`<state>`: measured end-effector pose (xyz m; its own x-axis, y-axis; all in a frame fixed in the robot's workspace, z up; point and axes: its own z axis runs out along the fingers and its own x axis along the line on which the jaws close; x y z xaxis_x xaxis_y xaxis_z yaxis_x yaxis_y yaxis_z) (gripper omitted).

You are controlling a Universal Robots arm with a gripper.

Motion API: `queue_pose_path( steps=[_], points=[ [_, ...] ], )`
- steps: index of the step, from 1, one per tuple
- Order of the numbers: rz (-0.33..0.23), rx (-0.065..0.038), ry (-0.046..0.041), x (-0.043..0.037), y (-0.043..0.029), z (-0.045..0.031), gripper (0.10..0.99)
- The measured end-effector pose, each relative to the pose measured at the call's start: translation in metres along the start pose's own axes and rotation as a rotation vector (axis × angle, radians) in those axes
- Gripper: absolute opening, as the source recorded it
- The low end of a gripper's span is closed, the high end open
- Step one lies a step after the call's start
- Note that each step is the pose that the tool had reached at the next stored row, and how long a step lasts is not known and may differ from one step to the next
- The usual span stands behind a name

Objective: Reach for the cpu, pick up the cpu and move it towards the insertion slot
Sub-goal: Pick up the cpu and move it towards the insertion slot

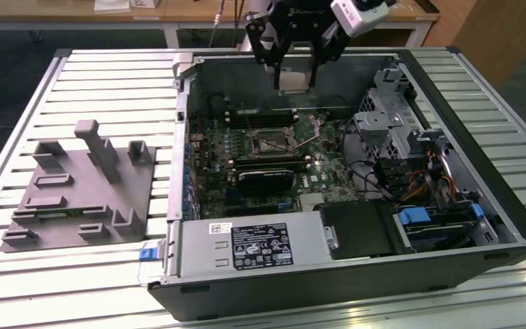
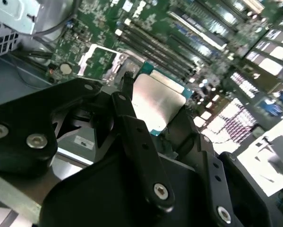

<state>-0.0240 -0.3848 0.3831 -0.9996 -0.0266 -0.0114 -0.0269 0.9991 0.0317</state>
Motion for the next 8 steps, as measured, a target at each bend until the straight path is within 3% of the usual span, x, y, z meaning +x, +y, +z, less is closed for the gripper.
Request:
queue_pose_path(
  steps=[8],
  points=[
    [0.000, 0.001, 0.0000, -0.0092, 0.0180, 0.0150, 0.541]
  ],
)
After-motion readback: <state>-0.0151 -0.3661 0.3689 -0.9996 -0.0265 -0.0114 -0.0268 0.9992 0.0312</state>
